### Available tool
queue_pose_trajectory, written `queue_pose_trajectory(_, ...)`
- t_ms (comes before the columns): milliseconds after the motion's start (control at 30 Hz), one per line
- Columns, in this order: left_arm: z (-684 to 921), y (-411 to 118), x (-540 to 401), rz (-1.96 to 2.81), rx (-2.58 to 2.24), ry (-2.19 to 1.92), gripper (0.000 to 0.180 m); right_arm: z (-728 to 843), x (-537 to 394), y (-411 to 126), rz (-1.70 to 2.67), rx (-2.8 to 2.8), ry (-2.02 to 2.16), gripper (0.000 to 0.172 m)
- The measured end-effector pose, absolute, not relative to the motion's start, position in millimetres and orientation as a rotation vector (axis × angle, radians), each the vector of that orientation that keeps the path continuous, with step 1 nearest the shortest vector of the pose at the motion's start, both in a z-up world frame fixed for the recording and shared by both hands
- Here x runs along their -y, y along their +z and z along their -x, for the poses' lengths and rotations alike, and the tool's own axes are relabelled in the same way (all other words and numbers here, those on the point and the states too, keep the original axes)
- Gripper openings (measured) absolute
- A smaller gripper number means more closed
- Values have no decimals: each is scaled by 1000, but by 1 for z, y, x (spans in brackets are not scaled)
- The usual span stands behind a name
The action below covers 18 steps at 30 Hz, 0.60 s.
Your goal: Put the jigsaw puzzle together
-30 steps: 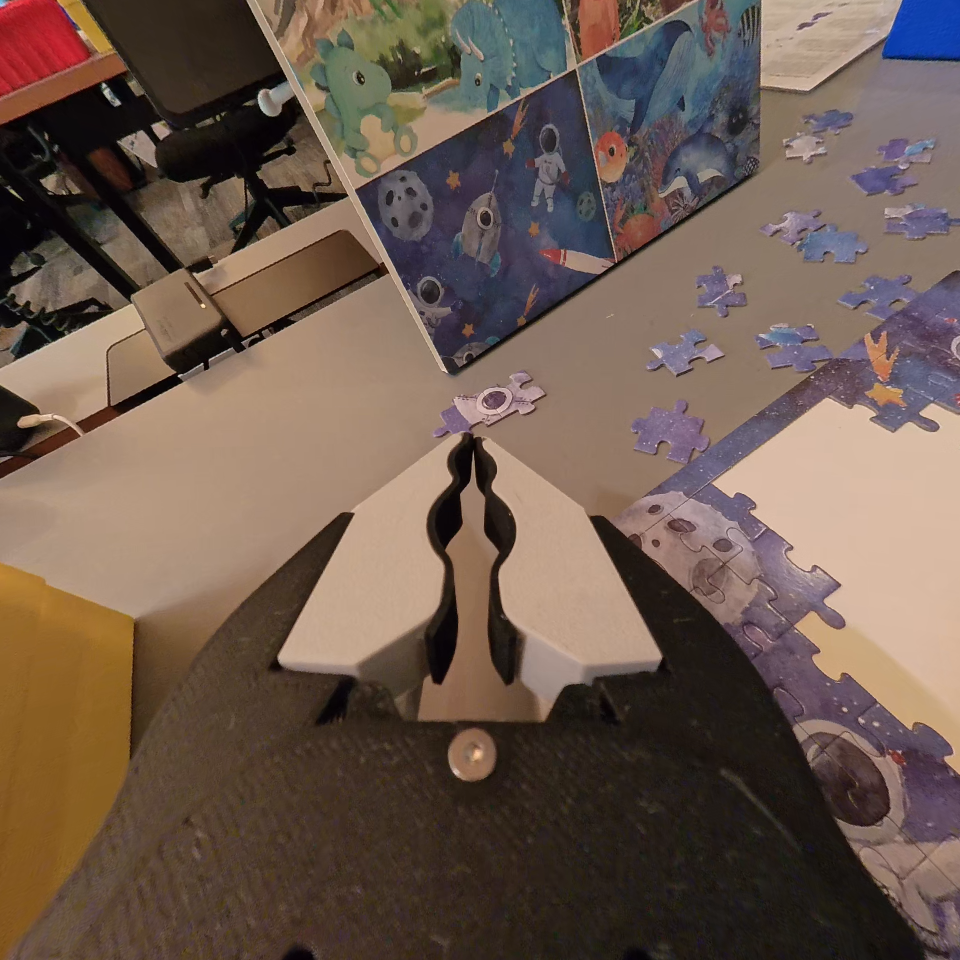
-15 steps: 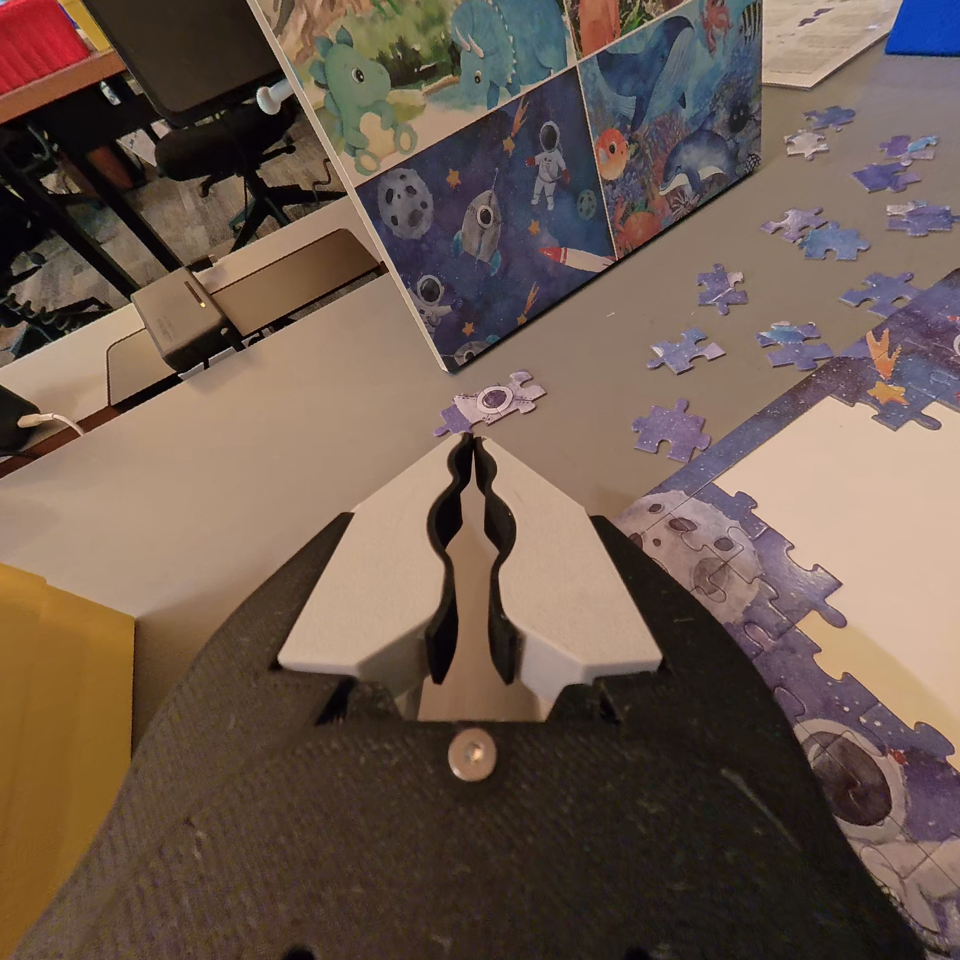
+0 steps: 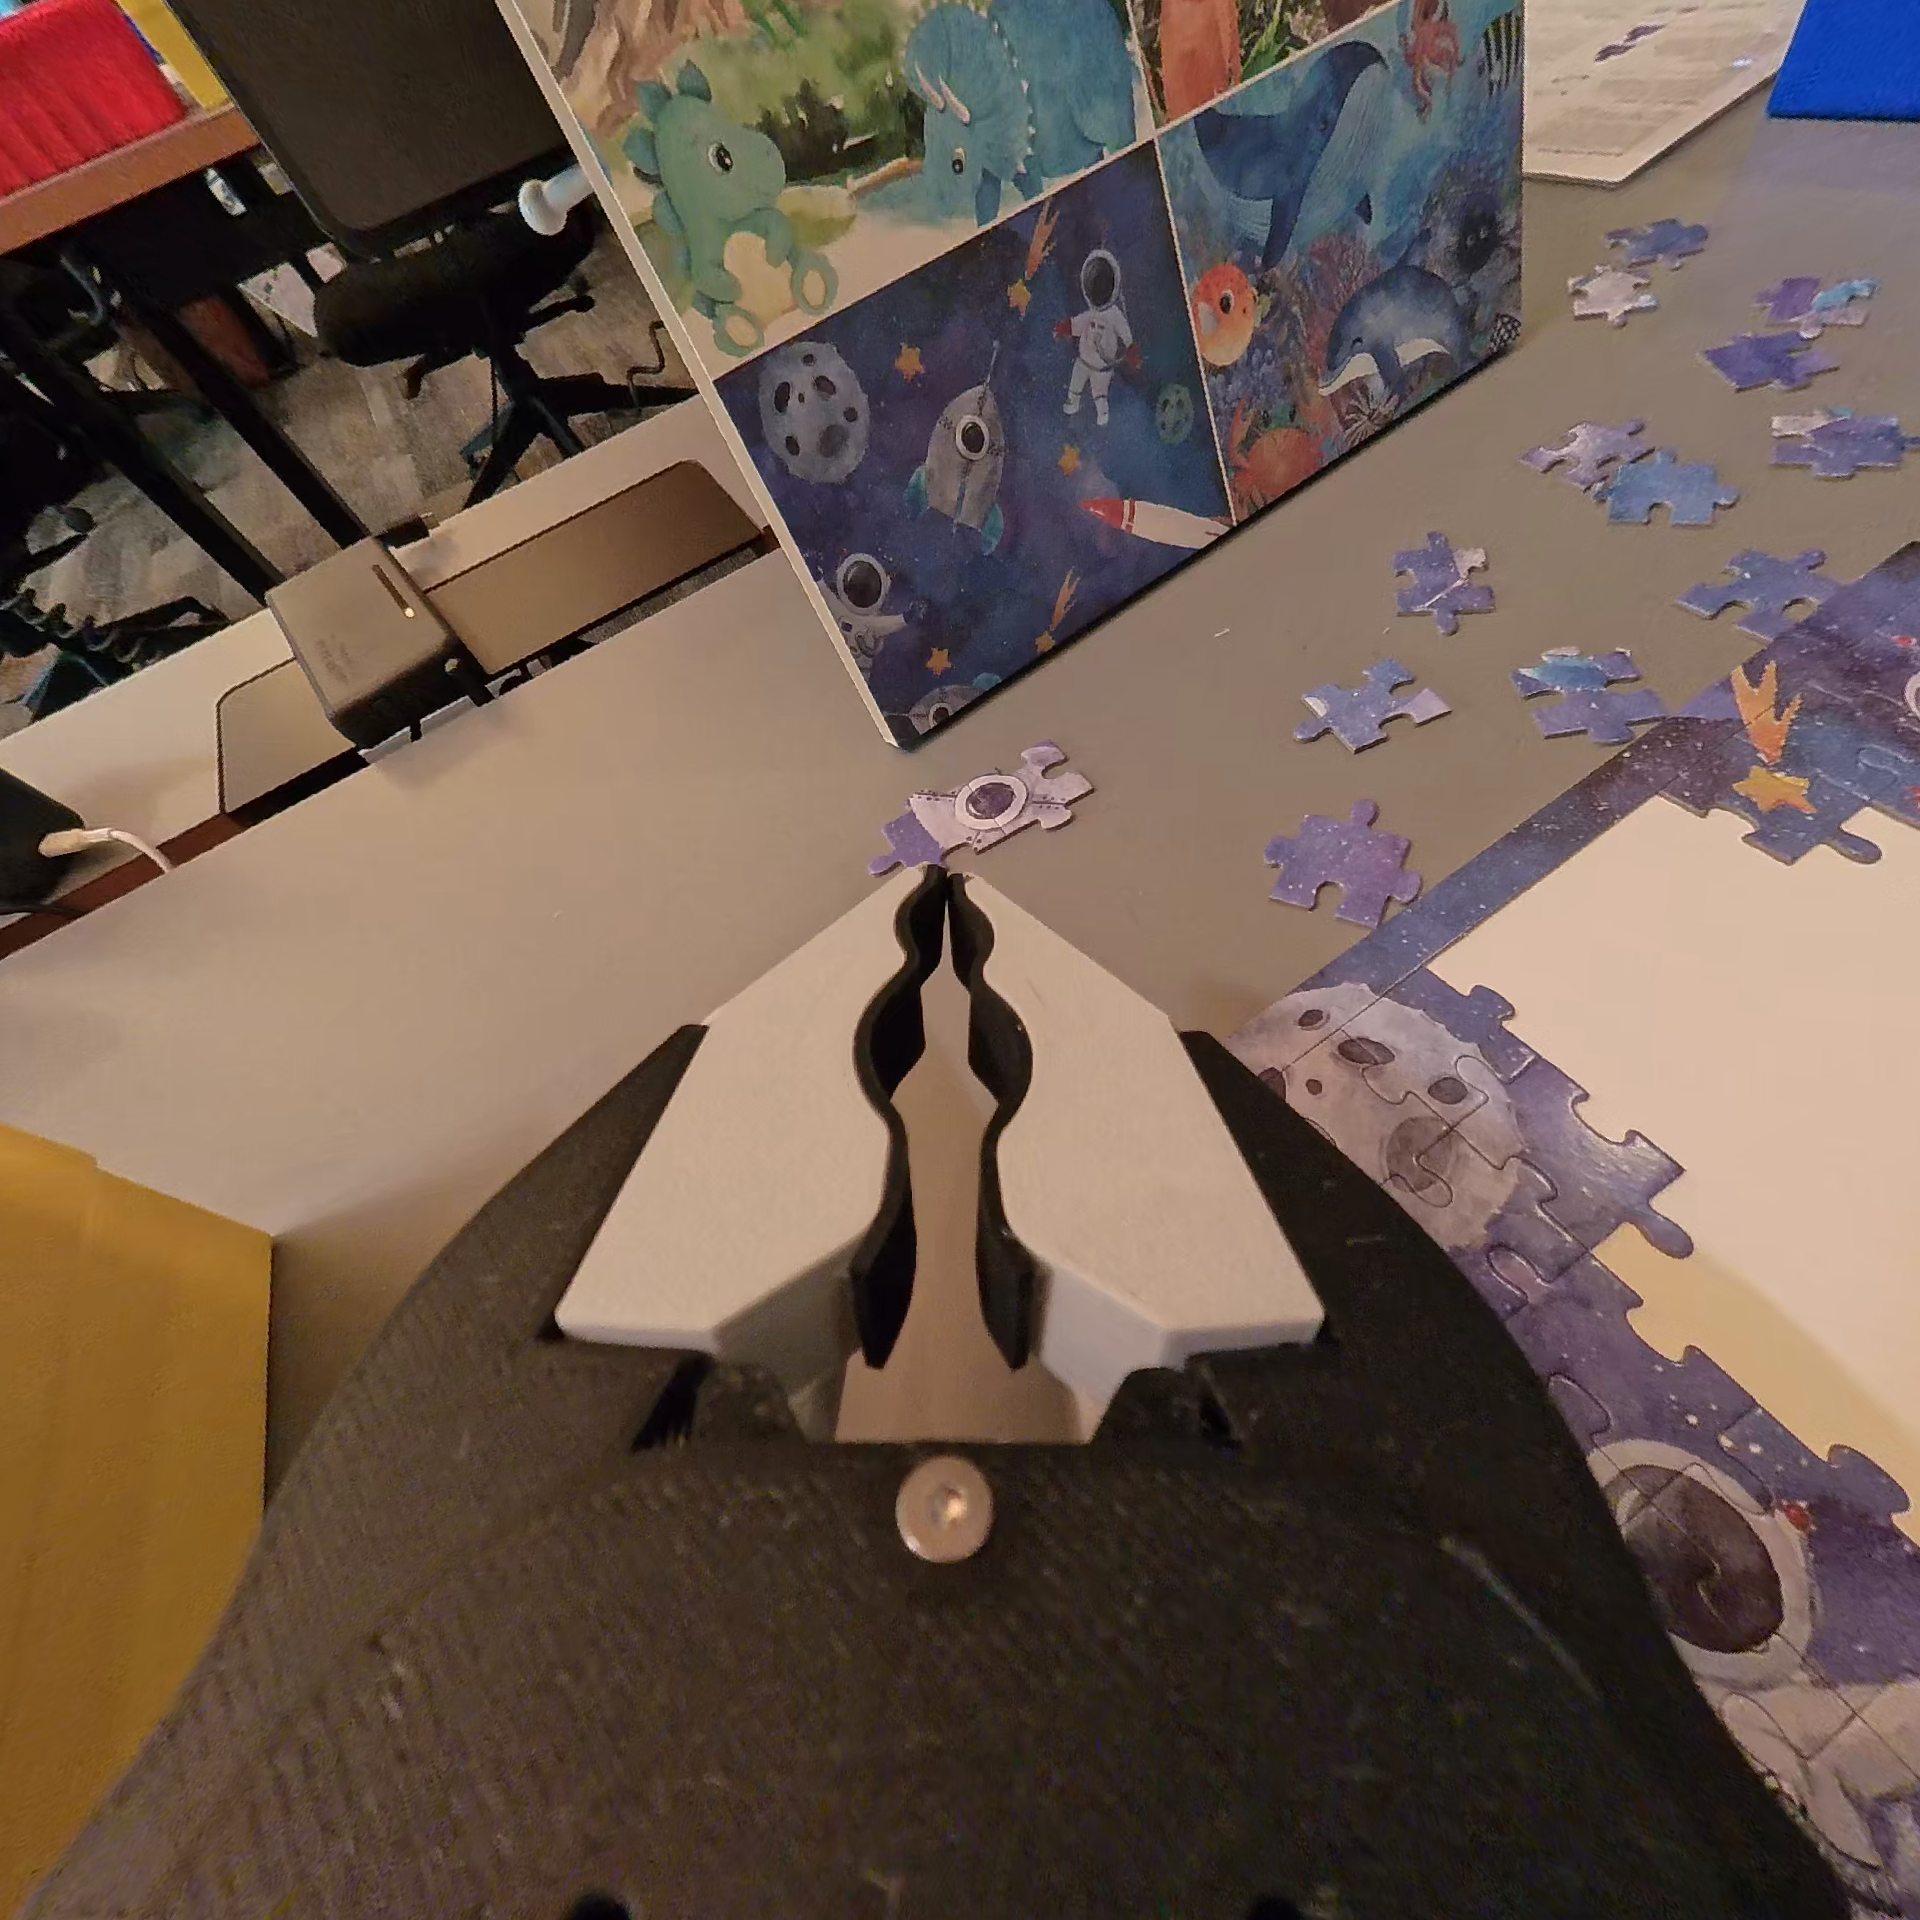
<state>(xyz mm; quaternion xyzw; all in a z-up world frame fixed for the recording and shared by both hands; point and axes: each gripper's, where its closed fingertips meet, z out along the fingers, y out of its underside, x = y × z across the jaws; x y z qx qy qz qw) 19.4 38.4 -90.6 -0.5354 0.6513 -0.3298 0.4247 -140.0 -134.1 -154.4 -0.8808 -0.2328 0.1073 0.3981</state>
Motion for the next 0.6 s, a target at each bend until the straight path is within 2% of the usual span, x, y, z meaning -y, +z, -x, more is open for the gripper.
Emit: queue_pose_trajectory(600, -19, -91, -39, 1339, -1631, -823, 0, 153, 132, -150, 2219, 590, 397, 35)
